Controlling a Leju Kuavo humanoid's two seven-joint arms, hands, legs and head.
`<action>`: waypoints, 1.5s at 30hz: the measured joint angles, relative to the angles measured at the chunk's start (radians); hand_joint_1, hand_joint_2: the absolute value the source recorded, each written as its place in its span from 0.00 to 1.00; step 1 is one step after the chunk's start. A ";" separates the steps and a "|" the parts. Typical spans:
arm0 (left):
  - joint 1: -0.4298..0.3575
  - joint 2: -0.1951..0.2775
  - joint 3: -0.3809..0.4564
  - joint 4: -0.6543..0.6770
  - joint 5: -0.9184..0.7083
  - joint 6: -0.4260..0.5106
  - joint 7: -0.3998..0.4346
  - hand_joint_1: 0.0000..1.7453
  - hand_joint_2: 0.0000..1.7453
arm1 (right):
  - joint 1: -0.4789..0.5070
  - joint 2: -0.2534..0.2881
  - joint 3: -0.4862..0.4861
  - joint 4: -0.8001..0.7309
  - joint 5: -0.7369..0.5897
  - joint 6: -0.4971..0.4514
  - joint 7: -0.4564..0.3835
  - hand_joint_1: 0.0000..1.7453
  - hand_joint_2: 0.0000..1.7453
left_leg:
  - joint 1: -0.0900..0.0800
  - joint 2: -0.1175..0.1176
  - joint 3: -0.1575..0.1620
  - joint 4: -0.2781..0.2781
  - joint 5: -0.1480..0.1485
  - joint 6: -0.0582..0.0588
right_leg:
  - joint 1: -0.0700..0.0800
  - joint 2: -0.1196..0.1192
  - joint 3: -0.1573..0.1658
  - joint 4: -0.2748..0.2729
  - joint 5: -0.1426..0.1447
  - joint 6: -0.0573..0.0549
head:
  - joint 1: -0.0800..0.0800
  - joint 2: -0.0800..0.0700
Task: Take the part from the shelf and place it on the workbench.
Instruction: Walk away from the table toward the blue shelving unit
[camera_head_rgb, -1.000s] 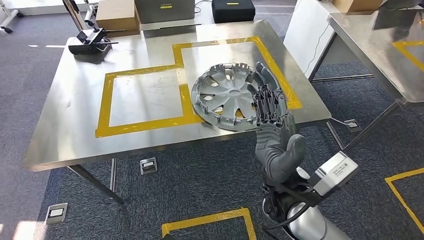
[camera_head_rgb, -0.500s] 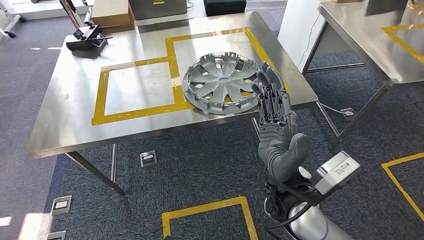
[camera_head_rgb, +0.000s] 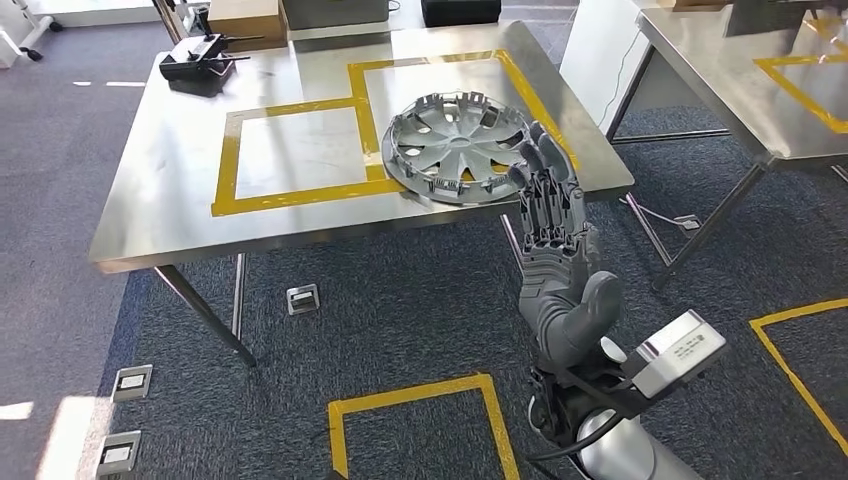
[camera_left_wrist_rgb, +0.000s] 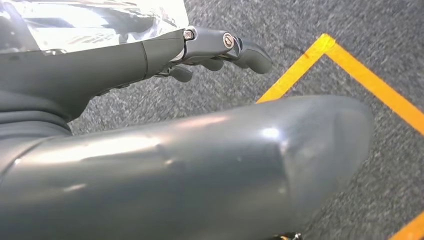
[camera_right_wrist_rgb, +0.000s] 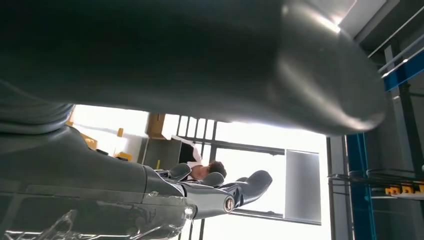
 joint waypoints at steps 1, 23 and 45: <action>0.000 0.000 0.000 0.000 0.000 0.000 0.000 0.00 0.00 | 0.001 -0.001 0.000 0.000 0.002 -0.002 0.001 0.00 0.00 | -0.001 0.001 -0.015 0.002 0.010 0.003 | -0.001 0.001 -0.012 0.063 -0.048 0.003 | 0.002 0.000; 0.002 0.000 0.000 0.000 0.008 0.000 -0.005 0.00 0.00 | 0.026 -0.008 -0.009 -0.020 0.035 -0.037 0.016 0.00 0.00 | 0.005 -0.004 -0.013 0.122 -0.035 -0.044 | 0.005 -0.003 0.035 -0.090 0.099 -0.037 | -0.005 0.000; 0.005 -0.001 0.000 0.000 0.019 0.003 -0.012 0.00 0.00 | 0.048 -0.028 -0.032 -0.045 0.055 -0.054 0.017 0.00 0.00 | 0.005 -0.006 -0.162 0.106 0.012 -0.046 | 0.004 0.003 0.136 -0.116 0.025 -0.035 | 0.006 0.000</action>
